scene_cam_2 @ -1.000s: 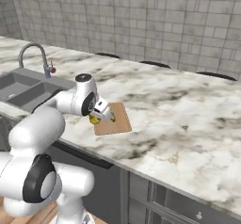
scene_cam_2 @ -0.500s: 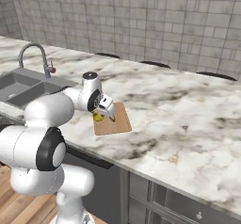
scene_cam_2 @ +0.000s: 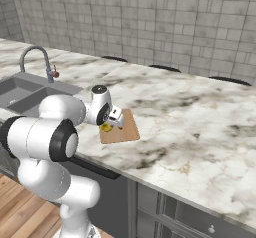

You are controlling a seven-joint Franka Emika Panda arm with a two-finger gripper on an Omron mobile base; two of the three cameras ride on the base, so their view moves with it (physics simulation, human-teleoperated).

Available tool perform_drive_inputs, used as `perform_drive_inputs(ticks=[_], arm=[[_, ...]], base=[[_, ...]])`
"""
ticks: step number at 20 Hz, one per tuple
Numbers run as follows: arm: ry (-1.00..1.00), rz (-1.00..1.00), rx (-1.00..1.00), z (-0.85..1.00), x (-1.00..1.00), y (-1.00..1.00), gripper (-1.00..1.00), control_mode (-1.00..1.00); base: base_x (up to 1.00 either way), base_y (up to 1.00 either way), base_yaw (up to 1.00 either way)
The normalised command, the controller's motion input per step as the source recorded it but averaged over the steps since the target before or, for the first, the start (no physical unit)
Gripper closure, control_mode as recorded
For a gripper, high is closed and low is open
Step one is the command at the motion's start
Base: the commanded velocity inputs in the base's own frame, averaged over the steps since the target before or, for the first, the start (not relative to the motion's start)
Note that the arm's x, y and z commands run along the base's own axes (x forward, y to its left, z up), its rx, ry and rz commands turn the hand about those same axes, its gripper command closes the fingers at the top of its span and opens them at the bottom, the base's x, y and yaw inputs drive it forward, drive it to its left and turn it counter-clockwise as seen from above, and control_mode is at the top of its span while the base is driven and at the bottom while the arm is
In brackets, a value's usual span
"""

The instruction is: Retrieve a lemon from the fridge and place it on the cutting board with the fish.

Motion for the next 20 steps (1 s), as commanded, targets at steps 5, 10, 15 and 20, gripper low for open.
perform_drive_inputs(ticks=[5, 10, 15, 20], arm=[[-0.03, 0.04, -0.08, -0.29, 0.15, 0.00, 1.00, -1.00], [0.00, 0.02, -0.04, -0.07, 0.23, -0.01, 1.00, -1.00], [0.00, 0.01, 0.00, 0.00, 0.12, -0.05, 1.00, -1.00], [0.01, 0.02, 0.00, -0.01, 0.01, -0.05, 1.00, -1.00]], base=[[0.00, 0.00, 0.00], [0.00, 0.00, 0.00], [0.00, 0.00, 0.00], [0.00, 0.00, 0.00]])
